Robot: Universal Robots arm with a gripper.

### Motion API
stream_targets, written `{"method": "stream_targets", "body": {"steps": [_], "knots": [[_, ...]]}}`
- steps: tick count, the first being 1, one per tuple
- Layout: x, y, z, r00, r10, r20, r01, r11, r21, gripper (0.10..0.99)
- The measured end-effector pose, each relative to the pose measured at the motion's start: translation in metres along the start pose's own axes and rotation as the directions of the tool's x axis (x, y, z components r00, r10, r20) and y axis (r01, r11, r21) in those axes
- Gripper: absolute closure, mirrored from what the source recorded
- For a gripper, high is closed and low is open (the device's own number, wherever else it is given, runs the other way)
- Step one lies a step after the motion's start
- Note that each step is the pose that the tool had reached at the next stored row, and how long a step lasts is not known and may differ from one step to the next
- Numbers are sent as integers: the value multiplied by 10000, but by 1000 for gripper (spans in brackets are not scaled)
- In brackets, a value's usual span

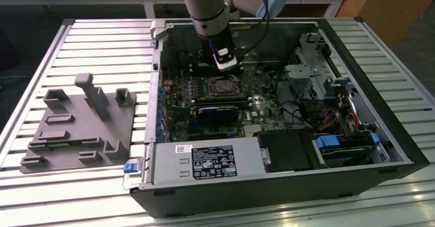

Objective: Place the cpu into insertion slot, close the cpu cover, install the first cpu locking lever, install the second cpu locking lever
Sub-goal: 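Install the first cpu locking lever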

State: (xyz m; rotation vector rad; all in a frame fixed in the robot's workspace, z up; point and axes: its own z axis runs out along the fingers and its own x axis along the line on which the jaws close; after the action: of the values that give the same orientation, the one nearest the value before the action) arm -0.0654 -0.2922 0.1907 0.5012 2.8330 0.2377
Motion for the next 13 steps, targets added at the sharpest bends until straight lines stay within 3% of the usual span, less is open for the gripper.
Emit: {"method": "stream_targets", "body": {"steps": [8,13], "knots": [[-2,1,-6,10000,-4,8,4,10000,9,980],[-21,19,-93,10000,-4,8,4,10000,9,980]]}}
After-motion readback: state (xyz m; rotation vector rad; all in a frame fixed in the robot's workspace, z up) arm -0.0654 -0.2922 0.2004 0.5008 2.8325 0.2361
